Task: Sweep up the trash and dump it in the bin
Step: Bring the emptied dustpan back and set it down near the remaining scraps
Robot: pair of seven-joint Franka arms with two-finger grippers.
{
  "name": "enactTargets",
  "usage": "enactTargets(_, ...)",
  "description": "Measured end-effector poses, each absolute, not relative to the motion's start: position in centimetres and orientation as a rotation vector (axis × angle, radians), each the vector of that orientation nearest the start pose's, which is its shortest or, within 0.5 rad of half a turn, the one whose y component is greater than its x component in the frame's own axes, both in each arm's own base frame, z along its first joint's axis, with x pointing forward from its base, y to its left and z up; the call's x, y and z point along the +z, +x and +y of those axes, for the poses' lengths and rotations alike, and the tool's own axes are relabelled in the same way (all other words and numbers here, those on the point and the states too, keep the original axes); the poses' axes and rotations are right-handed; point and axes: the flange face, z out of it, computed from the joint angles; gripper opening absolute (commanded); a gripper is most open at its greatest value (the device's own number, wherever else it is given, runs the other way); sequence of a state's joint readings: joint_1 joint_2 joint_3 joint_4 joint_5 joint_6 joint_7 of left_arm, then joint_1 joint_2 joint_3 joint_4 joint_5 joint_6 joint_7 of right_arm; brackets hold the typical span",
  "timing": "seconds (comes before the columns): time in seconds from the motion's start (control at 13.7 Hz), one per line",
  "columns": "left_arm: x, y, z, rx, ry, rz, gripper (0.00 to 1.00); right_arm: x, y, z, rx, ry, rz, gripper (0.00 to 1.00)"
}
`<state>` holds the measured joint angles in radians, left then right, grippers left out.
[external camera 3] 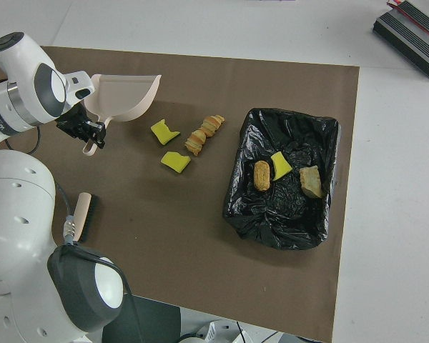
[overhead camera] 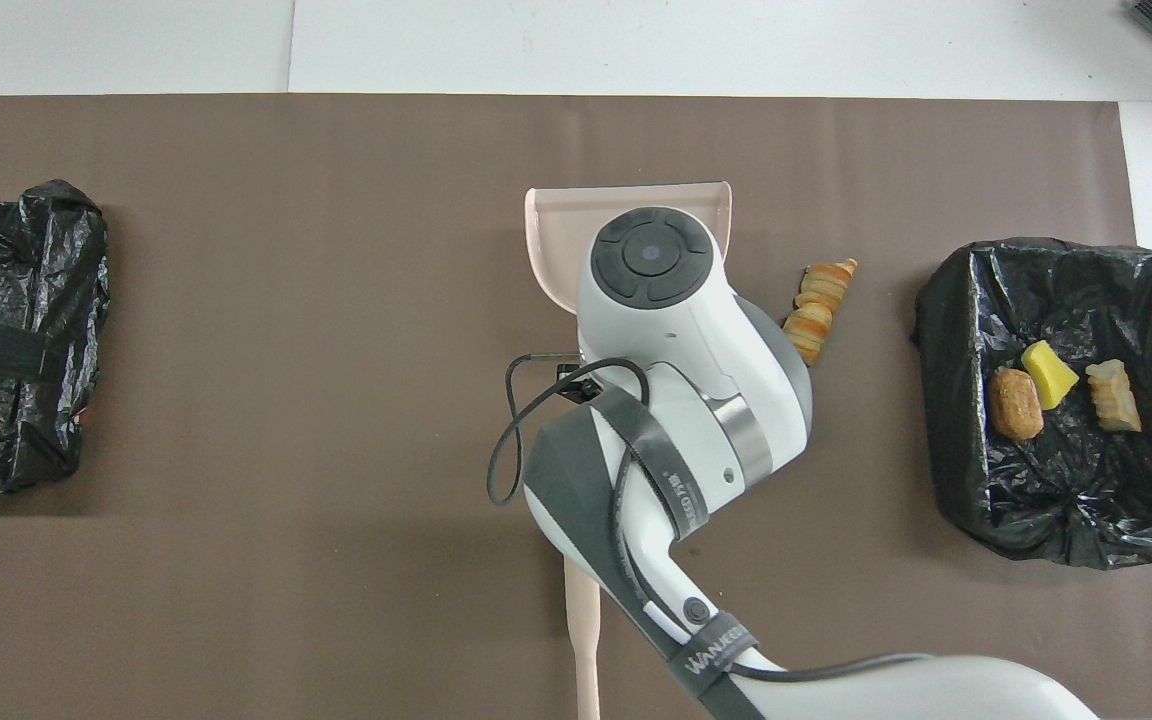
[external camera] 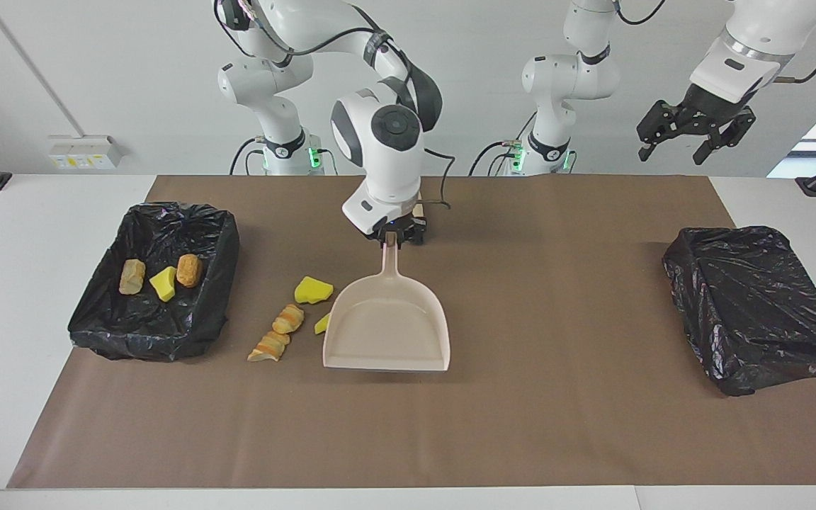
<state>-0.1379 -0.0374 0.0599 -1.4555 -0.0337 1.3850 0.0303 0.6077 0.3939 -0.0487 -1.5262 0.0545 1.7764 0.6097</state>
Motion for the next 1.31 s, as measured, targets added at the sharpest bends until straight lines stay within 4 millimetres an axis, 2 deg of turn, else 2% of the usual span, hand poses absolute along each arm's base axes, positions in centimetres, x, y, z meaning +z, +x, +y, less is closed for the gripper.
enactTargets(0.15, 68.2, 52.0, -4.5, 0.054, -3.170, 0.184, 1.00, 39.6, 56.0, 38.0, 0.209, -3.182, 0.098, 0.00)
enactTargets(0.29, 68.2, 52.0, -4.5, 0.054, -3.170, 0.185, 1.00, 37.6, 56.4, 39.1, 0.221, -3.157, 0.112, 0.00)
enactTargets(0.66, 68.2, 52.0, -4.9, 0.055, -3.169, 0.195, 1.00, 36.6, 57.2, 39.5, 0.177, -3.094, 0.188, 0.00)
enactTargets(0.95, 68.2, 52.1, -5.0, 0.035, -3.170, 0.201, 1.00, 33.4, 57.2, 40.0, 0.196, -3.106, 0.135, 0.02)
enactTargets(1.02, 68.3, 52.3, -5.1, 0.014, -3.170, 0.203, 1.00, 33.1, 57.1, 39.9, 0.200, -3.108, 0.115, 0.25)
enactTargets(1.16, 68.3, 52.4, -5.2, -0.004, -3.169, 0.227, 1.00, 33.1, 57.1, 39.9, 0.199, -3.108, 0.104, 0.55)
enactTargets(1.31, 68.3, 52.4, -5.6, -0.009, -3.167, 0.258, 1.00, 33.0, 57.1, 39.8, 0.202, -3.109, 0.099, 1.00)
